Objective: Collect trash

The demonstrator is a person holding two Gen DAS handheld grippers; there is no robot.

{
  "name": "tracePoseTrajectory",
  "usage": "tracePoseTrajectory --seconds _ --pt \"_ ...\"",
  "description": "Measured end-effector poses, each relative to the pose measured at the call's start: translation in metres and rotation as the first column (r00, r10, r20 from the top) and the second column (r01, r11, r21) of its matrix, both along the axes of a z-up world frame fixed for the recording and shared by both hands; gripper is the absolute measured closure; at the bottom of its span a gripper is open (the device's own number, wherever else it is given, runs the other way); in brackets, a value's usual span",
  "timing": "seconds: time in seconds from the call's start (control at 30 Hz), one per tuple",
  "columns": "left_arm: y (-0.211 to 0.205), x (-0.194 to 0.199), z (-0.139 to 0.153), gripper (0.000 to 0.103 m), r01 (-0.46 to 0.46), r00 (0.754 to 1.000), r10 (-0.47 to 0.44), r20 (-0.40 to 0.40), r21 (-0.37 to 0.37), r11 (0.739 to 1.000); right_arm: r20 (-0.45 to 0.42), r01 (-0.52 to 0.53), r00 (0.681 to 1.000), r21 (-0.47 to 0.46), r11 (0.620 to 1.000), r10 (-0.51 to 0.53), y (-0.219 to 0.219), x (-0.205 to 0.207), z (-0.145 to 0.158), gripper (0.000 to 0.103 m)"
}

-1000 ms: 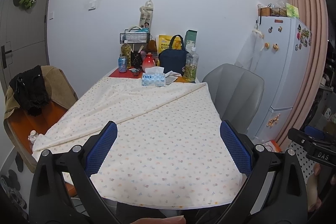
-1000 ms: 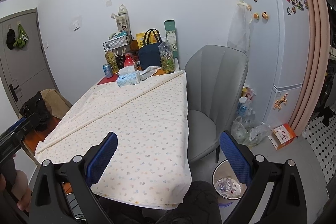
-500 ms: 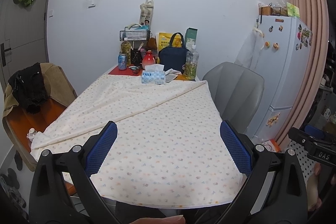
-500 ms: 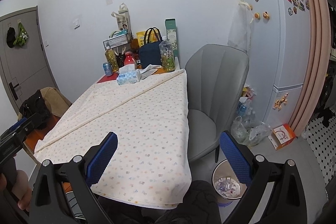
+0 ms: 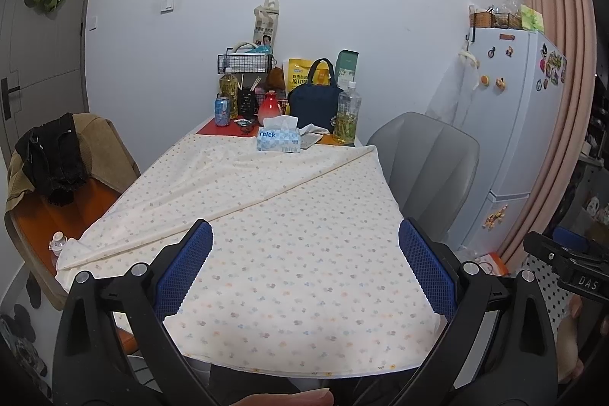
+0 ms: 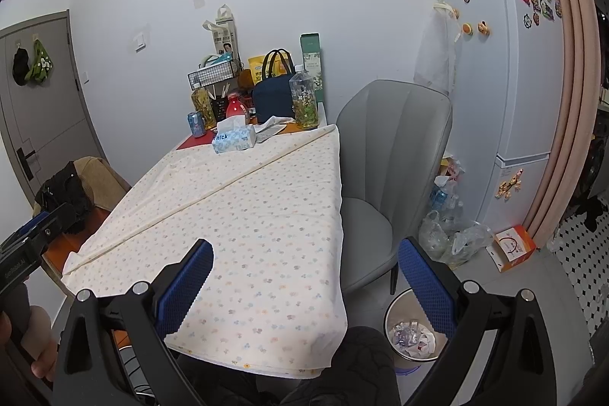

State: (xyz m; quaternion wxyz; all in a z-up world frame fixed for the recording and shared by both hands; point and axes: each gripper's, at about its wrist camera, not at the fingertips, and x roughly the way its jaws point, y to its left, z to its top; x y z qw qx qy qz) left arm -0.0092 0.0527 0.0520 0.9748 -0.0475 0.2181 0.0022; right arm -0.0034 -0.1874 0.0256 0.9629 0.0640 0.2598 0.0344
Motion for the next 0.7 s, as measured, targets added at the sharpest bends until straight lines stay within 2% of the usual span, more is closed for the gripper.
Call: tracePoseTrajectory --seconds 0.7 --pt "0.0009 0.0010 -0.0004 0.006 0.000 1.000 0.000 -0.005 0.004 1.000 -0.001 0.001 1.000 -0.001 1.000 -0.001 -0.0005 0.0006 -0.0005 0.008"
